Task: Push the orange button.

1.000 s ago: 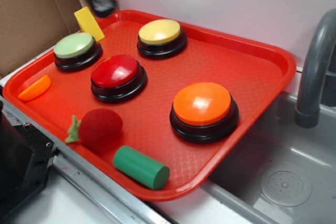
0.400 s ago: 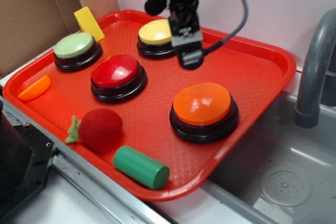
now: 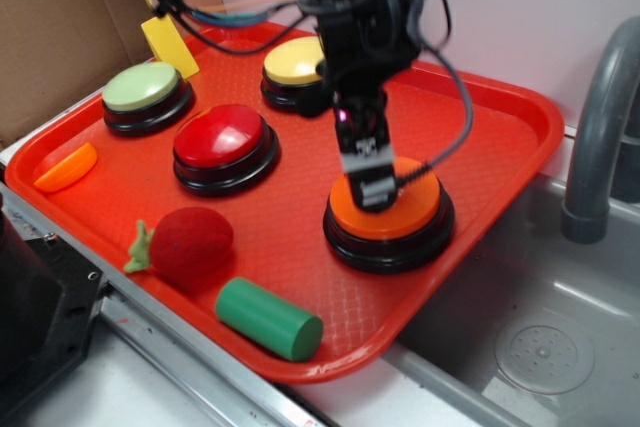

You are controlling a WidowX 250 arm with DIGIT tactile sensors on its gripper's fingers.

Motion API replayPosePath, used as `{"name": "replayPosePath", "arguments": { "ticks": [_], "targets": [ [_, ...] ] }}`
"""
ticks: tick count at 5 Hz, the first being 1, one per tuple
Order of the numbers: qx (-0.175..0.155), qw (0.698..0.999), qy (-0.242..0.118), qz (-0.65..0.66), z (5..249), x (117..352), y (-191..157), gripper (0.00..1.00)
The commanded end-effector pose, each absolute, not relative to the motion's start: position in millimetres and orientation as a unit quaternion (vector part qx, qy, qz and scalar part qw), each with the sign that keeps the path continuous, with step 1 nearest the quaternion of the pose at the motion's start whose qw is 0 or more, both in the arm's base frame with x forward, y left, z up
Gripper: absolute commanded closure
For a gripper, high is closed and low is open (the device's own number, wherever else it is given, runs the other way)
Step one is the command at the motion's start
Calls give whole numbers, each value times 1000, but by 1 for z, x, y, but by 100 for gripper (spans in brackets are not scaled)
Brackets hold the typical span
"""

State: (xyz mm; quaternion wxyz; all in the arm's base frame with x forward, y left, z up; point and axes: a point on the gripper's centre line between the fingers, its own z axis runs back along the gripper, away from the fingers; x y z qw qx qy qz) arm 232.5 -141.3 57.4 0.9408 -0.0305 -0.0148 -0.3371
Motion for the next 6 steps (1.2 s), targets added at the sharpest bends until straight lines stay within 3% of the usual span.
{"name": "replayPosePath", "arguments": {
  "ticks": [1,2,3,4,6],
  "targets": [
    [-14,924,-16,-381,60,236,-169,0],
    [-25,913,-16,-408,74,240,-174,0],
    [-5,915,-29,-403,117,245,-159,0],
    [-5,921,-50,-386,154,236,-130,0],
    [-47,957,-34,-284,177,209,-97,0]
  ]
}}
